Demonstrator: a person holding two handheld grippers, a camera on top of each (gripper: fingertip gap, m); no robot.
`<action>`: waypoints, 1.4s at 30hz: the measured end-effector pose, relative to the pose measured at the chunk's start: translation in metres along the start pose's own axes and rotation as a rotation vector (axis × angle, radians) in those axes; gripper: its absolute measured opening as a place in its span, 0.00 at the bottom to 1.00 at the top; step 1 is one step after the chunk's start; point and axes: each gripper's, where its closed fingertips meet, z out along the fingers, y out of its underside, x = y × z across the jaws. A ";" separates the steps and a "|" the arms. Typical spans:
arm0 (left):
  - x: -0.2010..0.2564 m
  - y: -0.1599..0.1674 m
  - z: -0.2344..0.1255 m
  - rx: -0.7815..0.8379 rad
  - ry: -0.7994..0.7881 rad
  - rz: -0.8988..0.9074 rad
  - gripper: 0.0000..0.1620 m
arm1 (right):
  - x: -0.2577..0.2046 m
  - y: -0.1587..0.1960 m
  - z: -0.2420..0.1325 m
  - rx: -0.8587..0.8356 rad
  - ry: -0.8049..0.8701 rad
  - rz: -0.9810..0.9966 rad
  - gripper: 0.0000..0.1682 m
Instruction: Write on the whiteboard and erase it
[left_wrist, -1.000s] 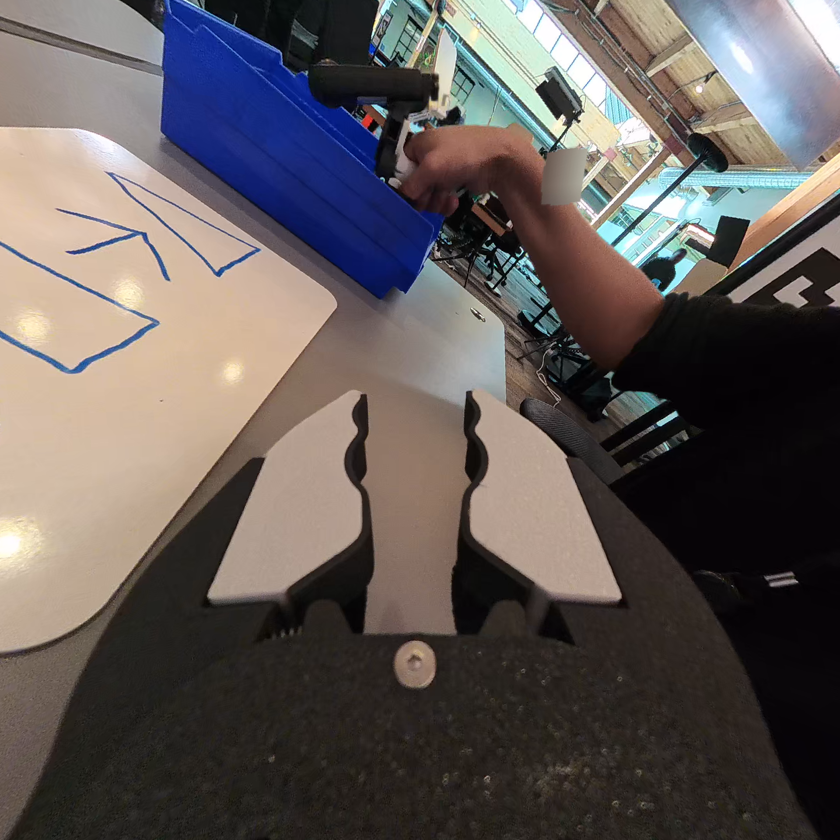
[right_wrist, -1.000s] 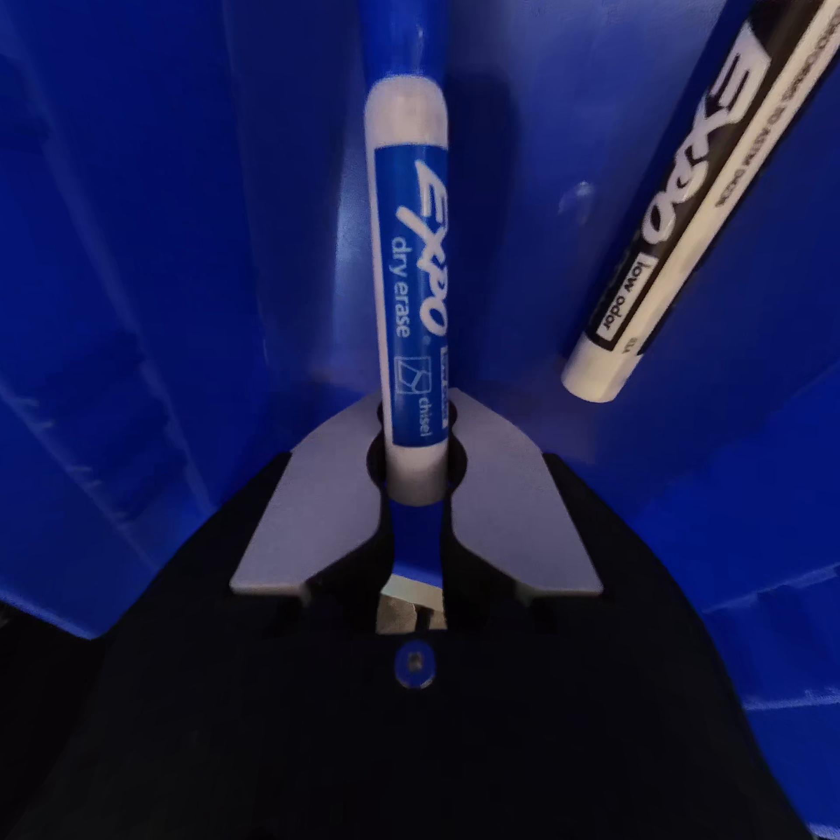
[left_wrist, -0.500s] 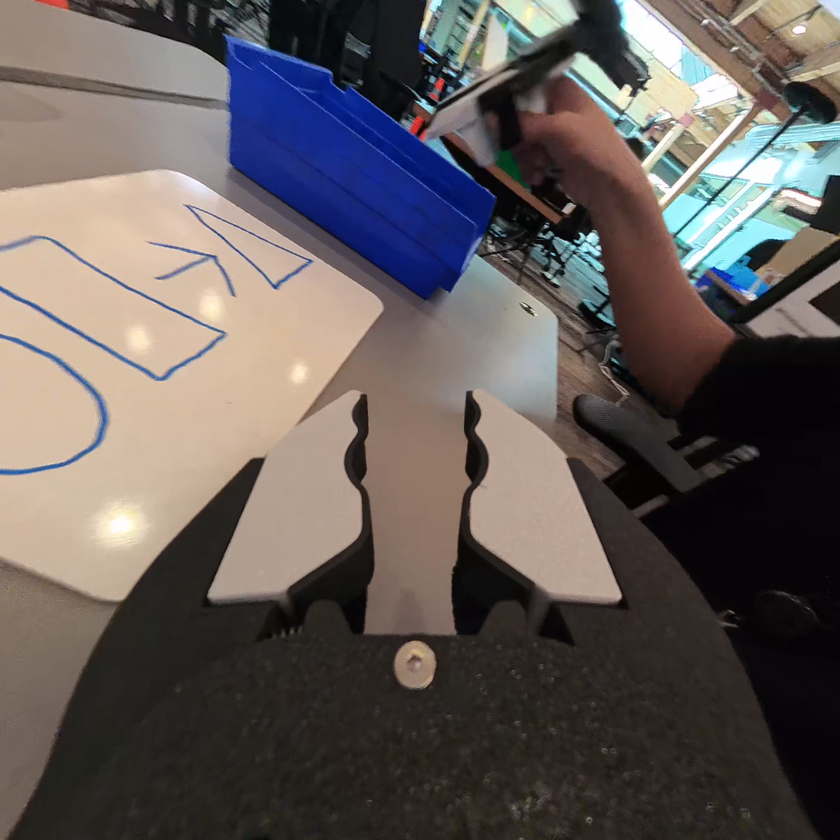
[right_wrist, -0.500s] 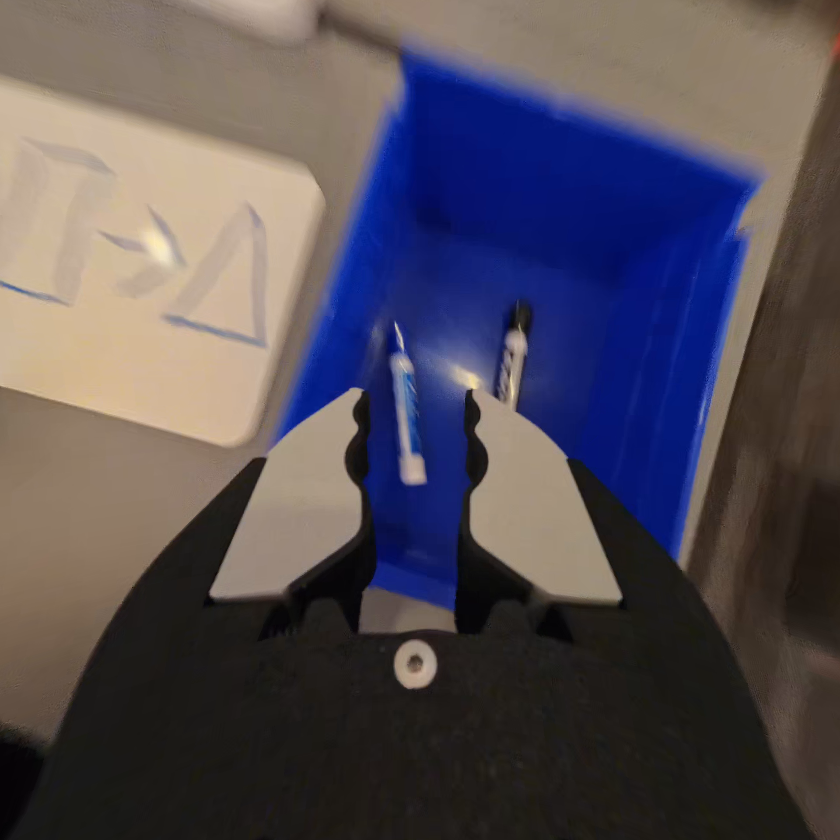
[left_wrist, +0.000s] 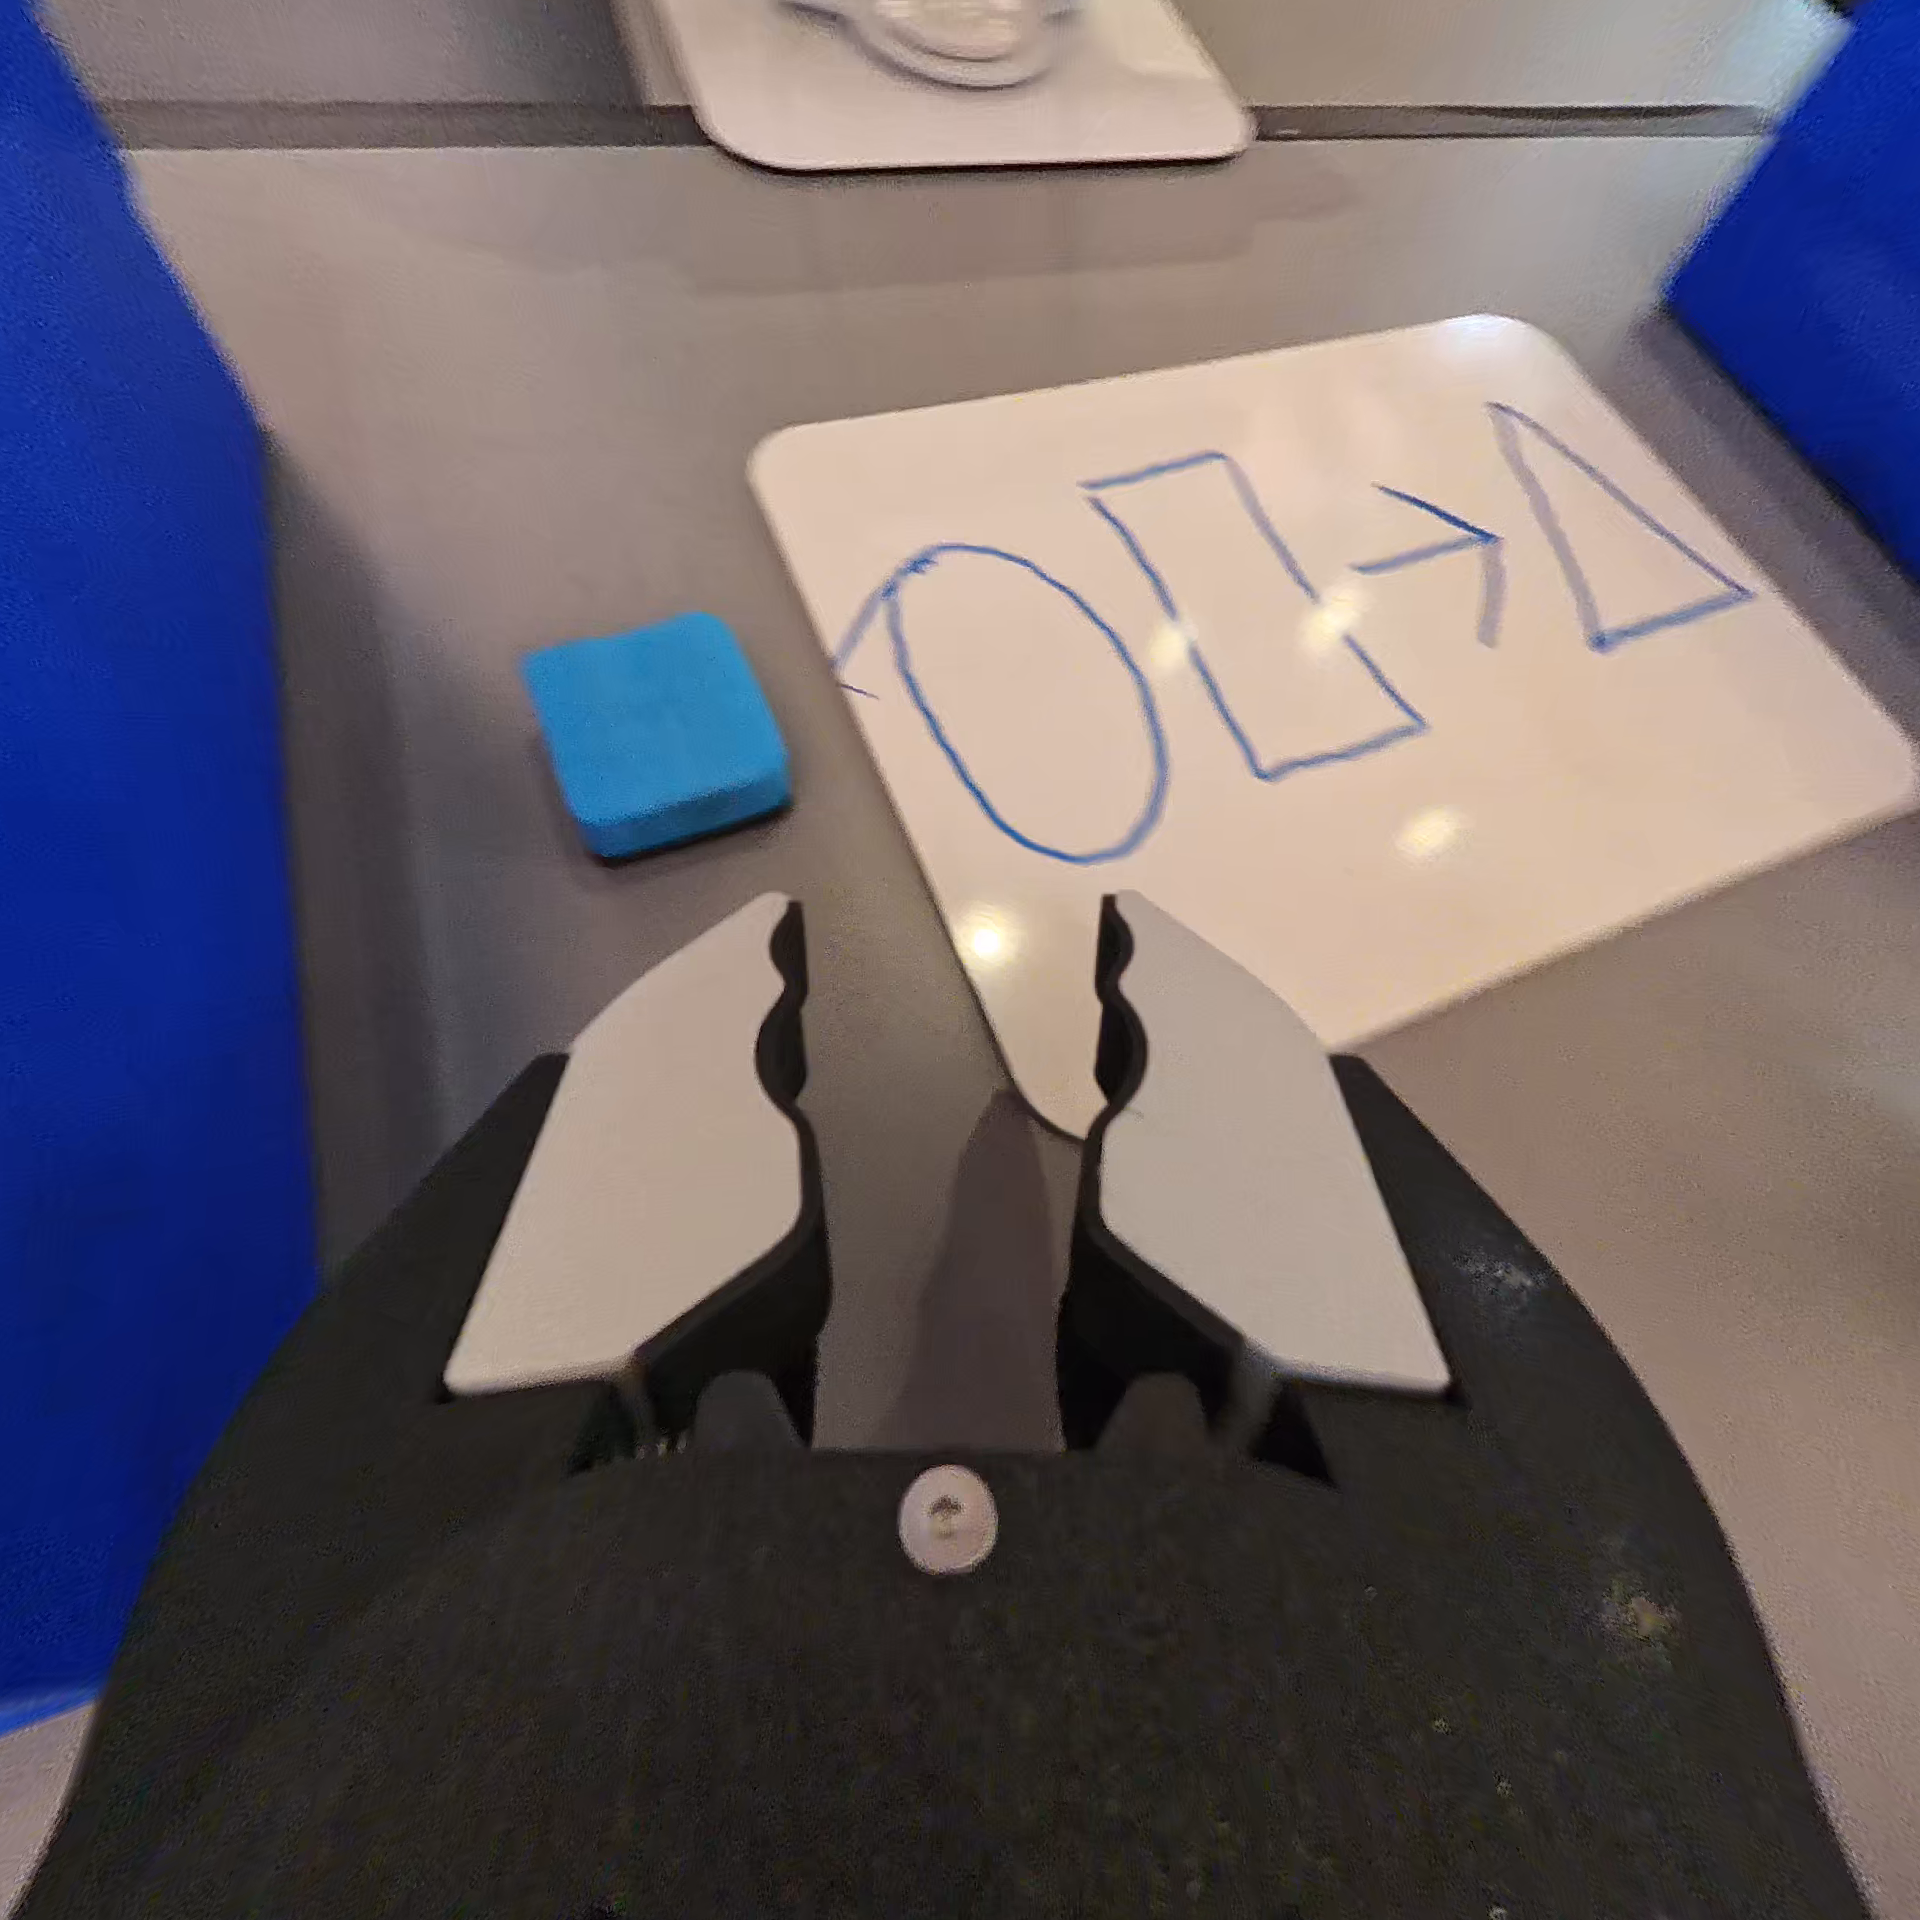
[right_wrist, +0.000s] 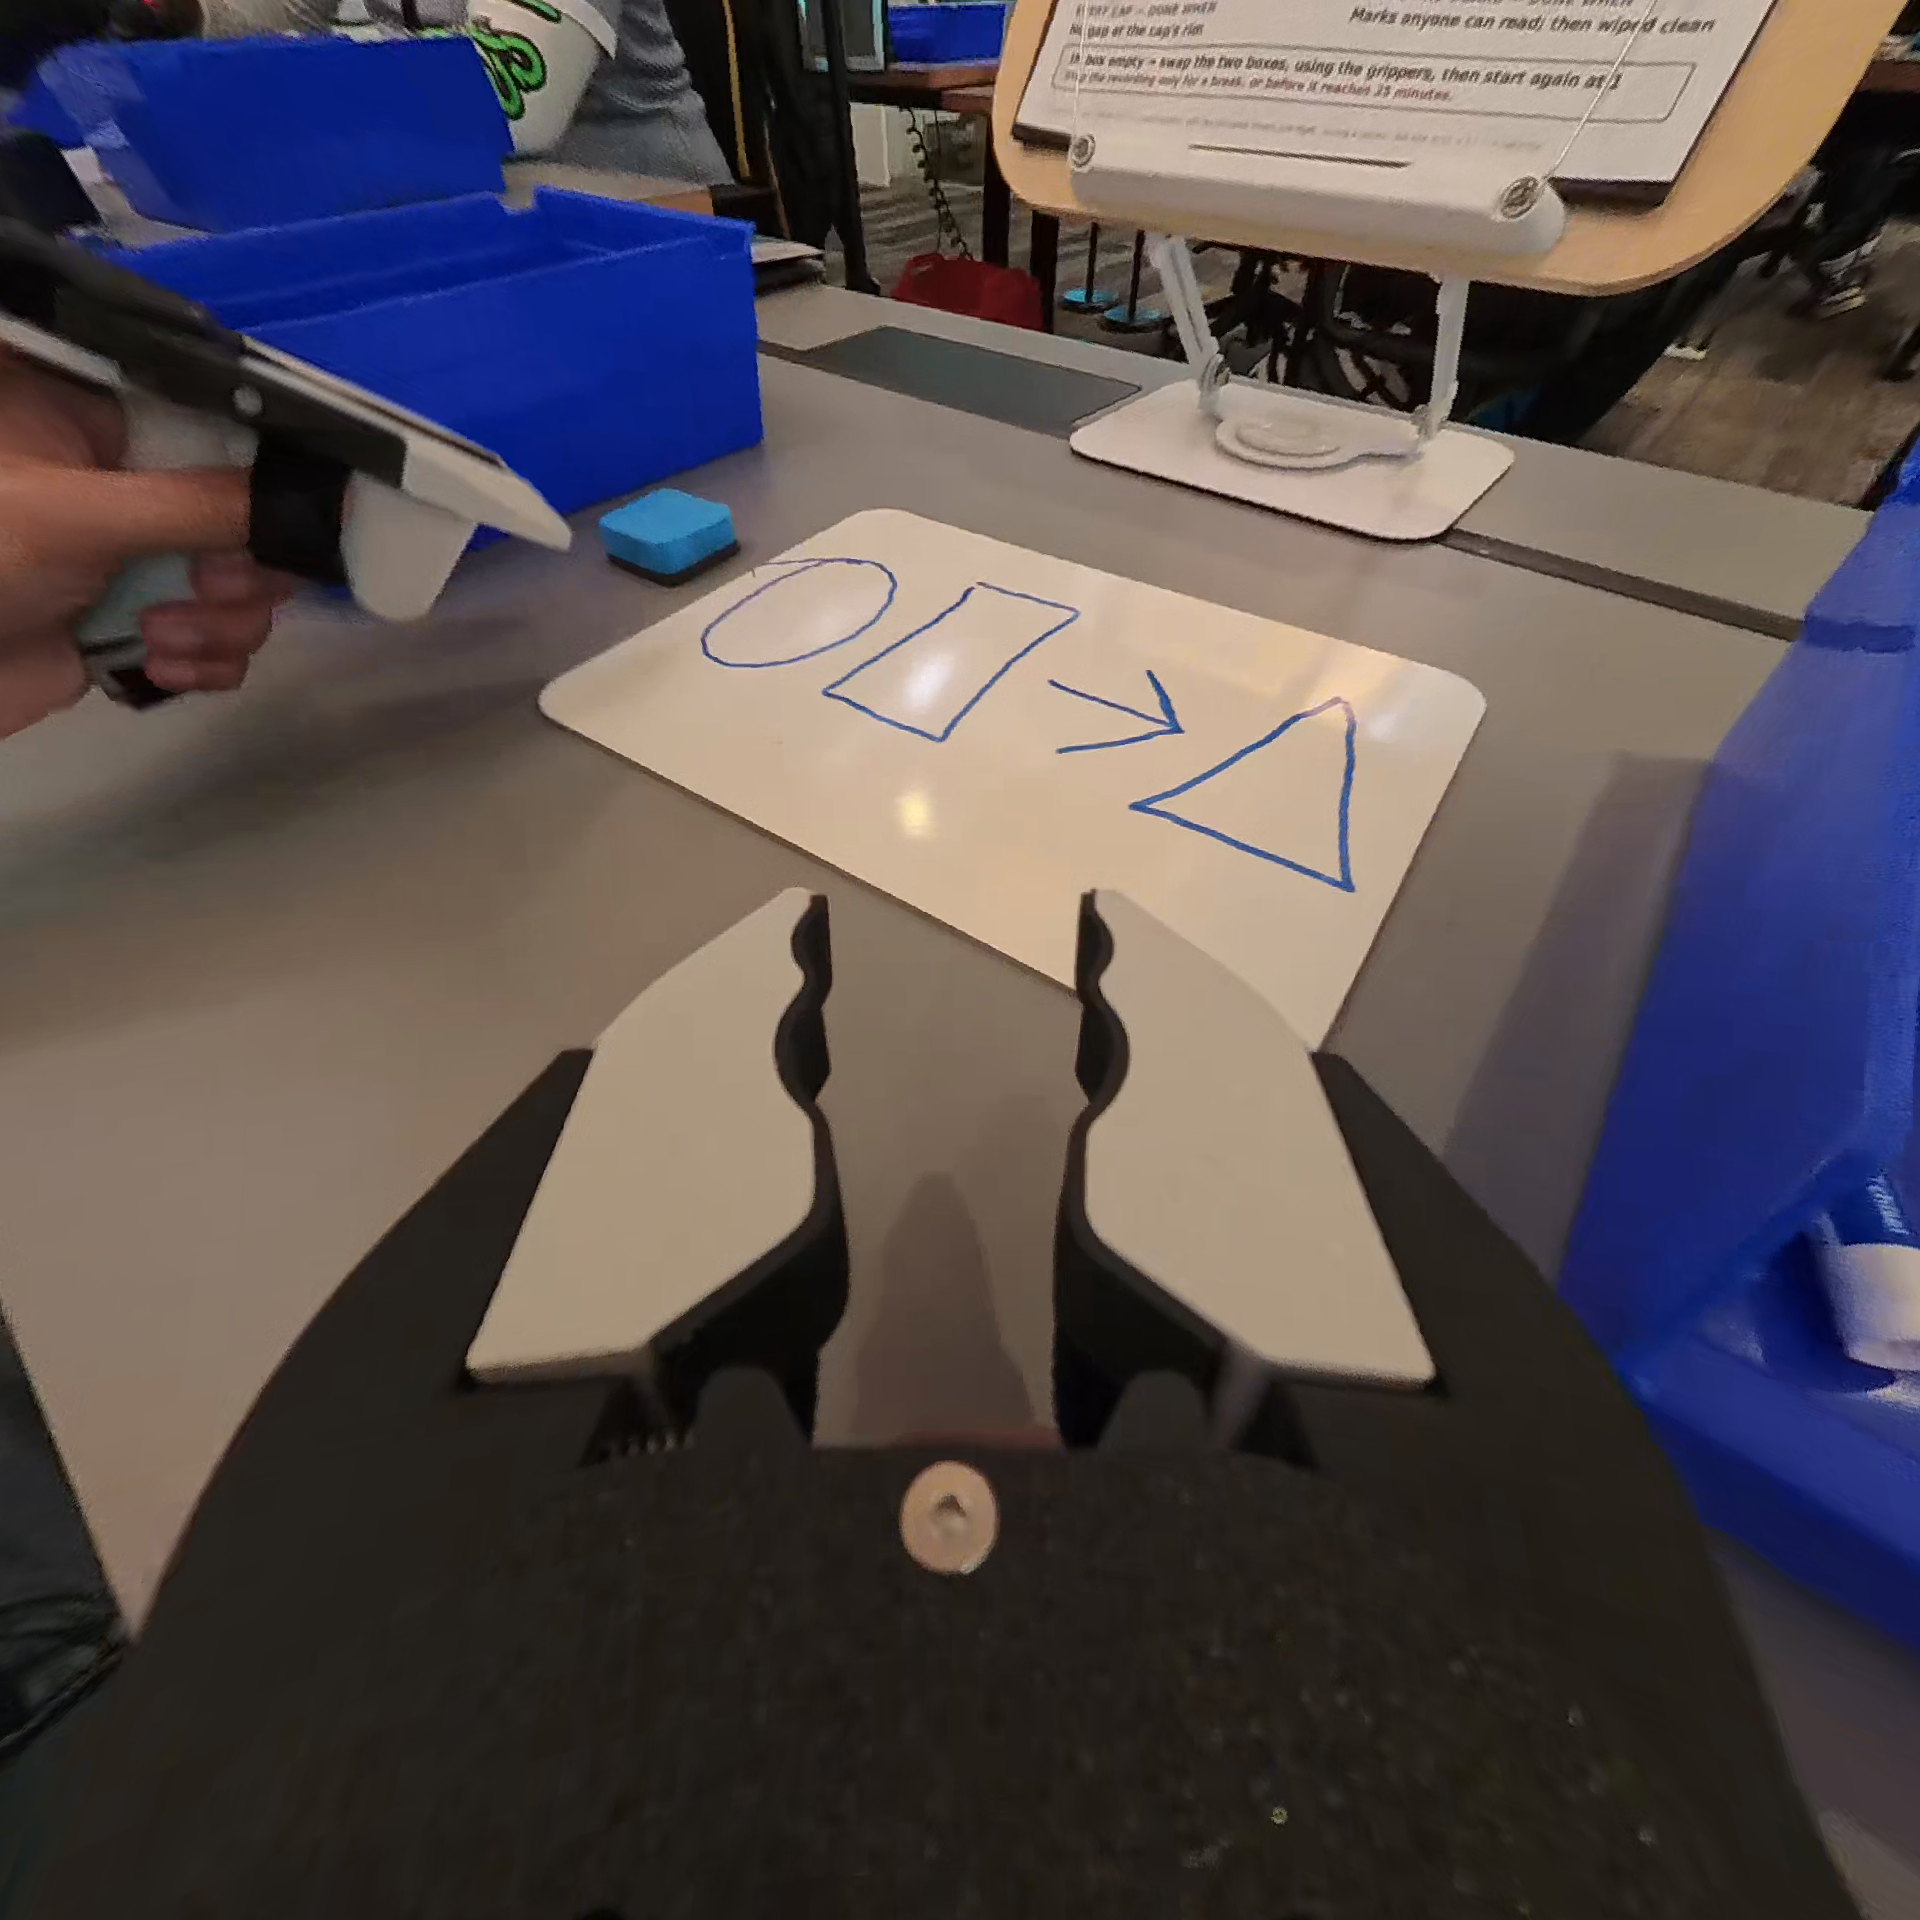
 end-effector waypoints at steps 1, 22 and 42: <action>-0.011 -0.006 0.004 0.000 -0.062 -0.002 0.34 | 0.001 0.002 0.000 -0.005 0.009 -0.014 0.27; -0.065 -0.010 0.067 -0.346 -0.163 0.042 0.34 | 0.001 0.016 -0.005 -0.047 -0.026 0.029 0.26; 0.045 0.001 0.059 -0.496 0.472 0.715 0.35 | -0.005 0.018 0.004 -0.072 -0.045 0.032 0.24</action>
